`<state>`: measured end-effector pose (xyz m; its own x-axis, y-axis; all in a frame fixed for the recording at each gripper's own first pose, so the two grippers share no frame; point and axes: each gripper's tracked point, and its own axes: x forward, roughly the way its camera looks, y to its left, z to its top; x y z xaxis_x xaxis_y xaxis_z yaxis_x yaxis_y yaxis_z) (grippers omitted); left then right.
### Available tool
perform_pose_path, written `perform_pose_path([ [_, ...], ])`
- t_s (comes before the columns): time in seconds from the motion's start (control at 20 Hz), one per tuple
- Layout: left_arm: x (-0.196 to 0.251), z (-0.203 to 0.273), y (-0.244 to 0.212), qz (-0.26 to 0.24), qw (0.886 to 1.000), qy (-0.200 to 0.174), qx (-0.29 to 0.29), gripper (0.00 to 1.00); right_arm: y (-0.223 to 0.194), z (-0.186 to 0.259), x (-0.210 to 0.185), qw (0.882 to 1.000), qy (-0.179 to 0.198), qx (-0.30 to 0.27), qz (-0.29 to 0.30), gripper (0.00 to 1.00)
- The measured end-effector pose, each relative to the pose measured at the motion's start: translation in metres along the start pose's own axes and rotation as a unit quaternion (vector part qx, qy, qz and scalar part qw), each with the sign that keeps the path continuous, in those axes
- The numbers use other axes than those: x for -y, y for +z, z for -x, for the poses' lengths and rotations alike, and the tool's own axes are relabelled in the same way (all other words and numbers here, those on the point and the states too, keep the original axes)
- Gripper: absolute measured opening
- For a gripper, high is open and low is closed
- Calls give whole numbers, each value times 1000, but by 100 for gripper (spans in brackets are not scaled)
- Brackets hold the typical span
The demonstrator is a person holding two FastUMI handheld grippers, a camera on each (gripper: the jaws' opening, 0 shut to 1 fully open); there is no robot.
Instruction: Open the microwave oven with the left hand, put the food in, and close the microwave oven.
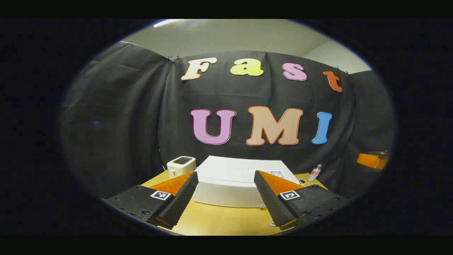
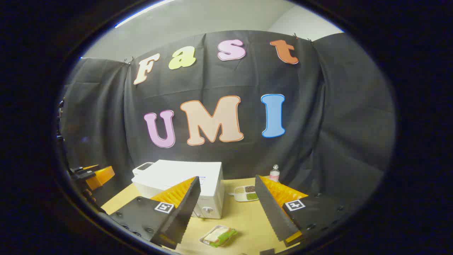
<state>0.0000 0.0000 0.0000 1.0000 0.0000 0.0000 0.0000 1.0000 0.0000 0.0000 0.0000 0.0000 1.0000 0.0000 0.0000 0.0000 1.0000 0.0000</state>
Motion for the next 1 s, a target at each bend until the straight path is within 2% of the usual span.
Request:
perform_pose_path([
  [0.05,0,-2,0,-1,1000,-1,0,93,-1,0,-1,1000,1,1,1,91],
  [0.3,0,-3,7,-25,1000,-6,7,96,-1,0,0,1000,-3,0,3,91],
  [0.35,2,-3,8,-24,1000,-10,9,93,-1,0,1,1000,-3,-2,4,91],
  [0.4,4,-3,7,-21,1000,-13,7,95,-2,1,1,1000,-4,-3,5,91],
  [0.6,6,-1,0,-19,1000,-20,-5,93,-5,4,4,1000,-10,-5,12,91],
  [0.7,7,1,-5,-14,1000,-25,-12,95,-7,8,3,1000,-11,-7,15,91],
  [0.75,5,1,-9,-13,999,-26,-17,93,-9,9,2,1000,-11,-6,17,91],
  [0.8,5,2,-12,-12,999,-28,-22,96,-9,10,2,1000,-11,-6,19,92],
  [1.0,6,3,-37,-7,998,-43,-50,93,-21,14,-6,1000,-9,-15,17,92],
])
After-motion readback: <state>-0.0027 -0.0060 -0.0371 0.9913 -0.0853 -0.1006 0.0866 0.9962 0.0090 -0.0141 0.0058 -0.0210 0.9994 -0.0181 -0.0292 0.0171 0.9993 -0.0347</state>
